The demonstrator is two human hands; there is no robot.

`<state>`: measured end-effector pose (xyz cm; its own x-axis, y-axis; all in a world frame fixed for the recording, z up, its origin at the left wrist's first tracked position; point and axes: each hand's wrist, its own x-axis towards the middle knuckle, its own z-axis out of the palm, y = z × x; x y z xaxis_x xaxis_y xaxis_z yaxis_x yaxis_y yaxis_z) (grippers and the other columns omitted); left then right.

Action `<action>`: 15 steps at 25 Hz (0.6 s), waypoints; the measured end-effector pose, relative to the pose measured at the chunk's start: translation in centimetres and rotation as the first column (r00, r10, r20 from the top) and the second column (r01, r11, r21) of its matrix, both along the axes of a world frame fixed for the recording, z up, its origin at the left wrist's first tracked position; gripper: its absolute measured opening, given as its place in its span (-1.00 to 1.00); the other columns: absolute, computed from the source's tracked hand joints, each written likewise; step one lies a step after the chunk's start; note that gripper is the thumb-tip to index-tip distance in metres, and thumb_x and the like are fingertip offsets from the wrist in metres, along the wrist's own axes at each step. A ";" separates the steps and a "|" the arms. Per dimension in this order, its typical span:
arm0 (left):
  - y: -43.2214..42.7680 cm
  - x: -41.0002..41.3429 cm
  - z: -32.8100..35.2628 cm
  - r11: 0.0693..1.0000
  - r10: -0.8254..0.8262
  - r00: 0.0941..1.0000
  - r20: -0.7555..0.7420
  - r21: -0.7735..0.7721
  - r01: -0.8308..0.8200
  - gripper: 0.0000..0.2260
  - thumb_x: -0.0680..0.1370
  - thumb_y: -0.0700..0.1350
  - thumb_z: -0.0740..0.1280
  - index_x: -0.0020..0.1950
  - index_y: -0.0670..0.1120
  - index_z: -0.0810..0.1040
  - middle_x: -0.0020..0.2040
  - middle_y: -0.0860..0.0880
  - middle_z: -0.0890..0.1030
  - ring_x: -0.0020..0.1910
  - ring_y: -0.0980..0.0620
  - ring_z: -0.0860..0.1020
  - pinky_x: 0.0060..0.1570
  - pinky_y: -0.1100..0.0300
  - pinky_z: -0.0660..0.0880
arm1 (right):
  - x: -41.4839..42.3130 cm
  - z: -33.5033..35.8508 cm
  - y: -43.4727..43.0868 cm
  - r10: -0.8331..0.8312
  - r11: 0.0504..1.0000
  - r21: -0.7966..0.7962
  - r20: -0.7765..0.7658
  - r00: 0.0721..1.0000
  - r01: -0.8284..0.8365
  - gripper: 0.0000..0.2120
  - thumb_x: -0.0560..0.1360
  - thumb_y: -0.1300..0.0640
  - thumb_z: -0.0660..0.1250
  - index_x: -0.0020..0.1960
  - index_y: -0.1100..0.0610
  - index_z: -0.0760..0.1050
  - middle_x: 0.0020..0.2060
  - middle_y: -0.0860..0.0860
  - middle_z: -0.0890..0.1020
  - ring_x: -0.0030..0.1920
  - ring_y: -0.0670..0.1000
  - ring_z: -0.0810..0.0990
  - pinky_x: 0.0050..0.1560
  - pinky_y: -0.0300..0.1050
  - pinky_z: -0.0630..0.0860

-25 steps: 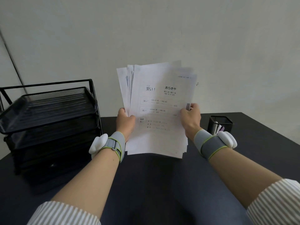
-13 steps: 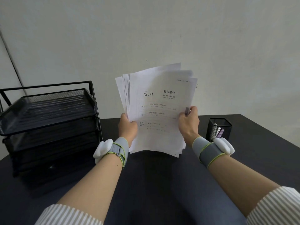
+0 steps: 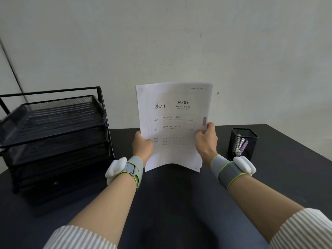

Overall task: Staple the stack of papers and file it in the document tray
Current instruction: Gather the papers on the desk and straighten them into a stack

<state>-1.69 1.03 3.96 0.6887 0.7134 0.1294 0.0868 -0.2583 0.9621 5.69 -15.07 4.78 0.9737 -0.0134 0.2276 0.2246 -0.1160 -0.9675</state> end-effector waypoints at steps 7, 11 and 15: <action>0.2 0.1 0.7 1.000 -0.005 1.000 -0.008 0.019 0.005 -0.71 0.54 -0.27 0.08 0.25 -0.18 0.34 0.22 -0.19 0.50 0.06 -0.15 0.48 -0.03 0.13 0.41 | 0.0 0.3 -0.1 -0.015 1.000 -0.015 -0.023 1.000 0.014 -0.81 0.54 0.29 0.04 0.08 0.11 0.33 -0.03 0.03 0.51 -0.12 0.06 0.49 -0.31 -0.21 0.41; 0.1 0.2 1.1 1.000 0.001 1.000 0.002 0.021 -0.001 -0.70 0.54 -0.27 0.08 0.26 -0.20 0.34 0.23 -0.19 0.50 -0.01 -0.09 0.45 -0.07 0.14 0.38 | 0.1 0.8 0.2 -0.017 1.000 -0.023 -0.010 1.000 0.017 -0.77 0.55 0.29 0.04 0.15 0.16 0.35 -0.02 0.02 0.50 -0.09 0.08 0.49 -0.20 -0.14 0.42; -0.1 0.0 0.4 1.000 0.009 1.000 -0.021 0.026 -0.008 -0.75 0.53 -0.27 0.07 0.20 -0.20 0.34 0.20 -0.20 0.50 -0.04 -0.11 0.44 -0.10 0.13 0.36 | 0.0 0.0 0.2 -0.001 1.000 -0.025 -0.029 1.000 0.000 -0.79 0.54 0.28 0.05 0.13 0.13 0.34 -0.04 0.02 0.52 -0.22 -0.03 0.48 -0.37 -0.25 0.39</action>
<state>-1.66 0.97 4.33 0.6855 0.7157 0.1334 0.1098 -0.2828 0.9529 5.71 -14.88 4.82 0.9799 -0.0084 0.1995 0.1964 -0.1402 -0.9704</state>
